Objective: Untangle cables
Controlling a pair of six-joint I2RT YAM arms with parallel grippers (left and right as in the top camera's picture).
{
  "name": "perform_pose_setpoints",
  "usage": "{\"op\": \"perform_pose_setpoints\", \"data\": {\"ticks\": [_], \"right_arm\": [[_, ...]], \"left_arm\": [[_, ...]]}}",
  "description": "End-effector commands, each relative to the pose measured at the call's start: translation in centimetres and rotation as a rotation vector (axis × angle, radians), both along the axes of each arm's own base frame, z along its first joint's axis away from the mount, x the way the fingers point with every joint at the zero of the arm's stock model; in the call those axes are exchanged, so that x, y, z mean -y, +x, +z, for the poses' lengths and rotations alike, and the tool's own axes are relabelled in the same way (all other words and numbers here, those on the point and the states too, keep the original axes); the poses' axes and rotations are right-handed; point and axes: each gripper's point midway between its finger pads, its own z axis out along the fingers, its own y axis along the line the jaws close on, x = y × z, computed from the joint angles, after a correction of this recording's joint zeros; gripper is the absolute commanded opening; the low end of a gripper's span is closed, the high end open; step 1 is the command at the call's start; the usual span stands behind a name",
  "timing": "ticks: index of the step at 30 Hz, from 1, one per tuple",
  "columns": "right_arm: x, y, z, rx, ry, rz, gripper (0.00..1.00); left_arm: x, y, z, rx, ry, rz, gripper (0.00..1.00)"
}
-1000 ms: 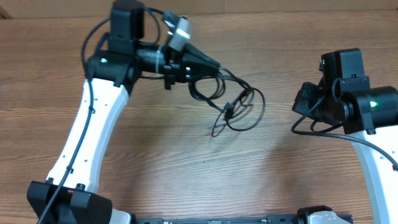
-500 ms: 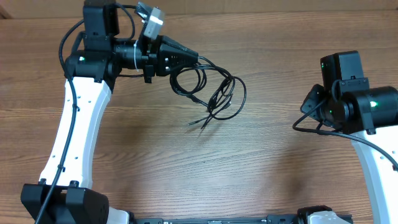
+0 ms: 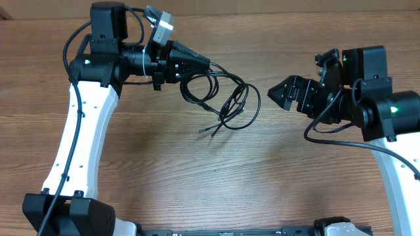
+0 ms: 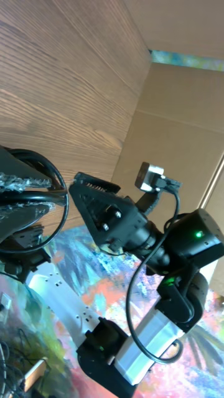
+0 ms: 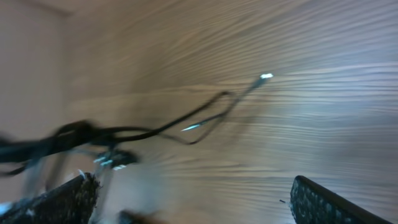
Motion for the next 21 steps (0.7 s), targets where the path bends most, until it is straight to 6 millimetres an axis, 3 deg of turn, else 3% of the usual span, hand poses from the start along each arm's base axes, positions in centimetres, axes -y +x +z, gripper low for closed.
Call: {"op": "perform_pose_setpoints", "data": {"ticks": [1, 6, 9, 12, 17, 21], "right_arm": [[-2.6, -0.9, 2.3, 0.034, 0.148, 0.130, 0.97], [-3.3, -1.3, 2.9, 0.063, 0.178, 0.189, 0.91], [-3.3, -1.3, 2.9, 0.064, 0.178, 0.190, 0.74], [-3.5, -1.4, 3.0, 0.067, 0.185, 0.202, 0.64], [-4.7, -2.1, 3.0, 0.087, 0.186, 0.276, 0.63], [-4.6, -1.5, 1.0, 0.052, 0.081, 0.248, 0.66]], "left_arm": [[0.4, -1.6, 1.8, 0.118, -0.022, -0.030, 0.04], [0.8, -1.8, 1.8, 0.127, -0.023, -0.043, 0.04], [0.8, -1.9, 1.9, 0.130, -0.025, -0.045, 0.04], [0.9, -1.9, 1.9, 0.136, -0.027, -0.047, 0.04], [1.0, -2.1, 2.2, 0.155, -0.040, -0.065, 0.04], [1.3, -2.4, 2.2, 0.154, -0.041, -0.077, 0.04]]}}
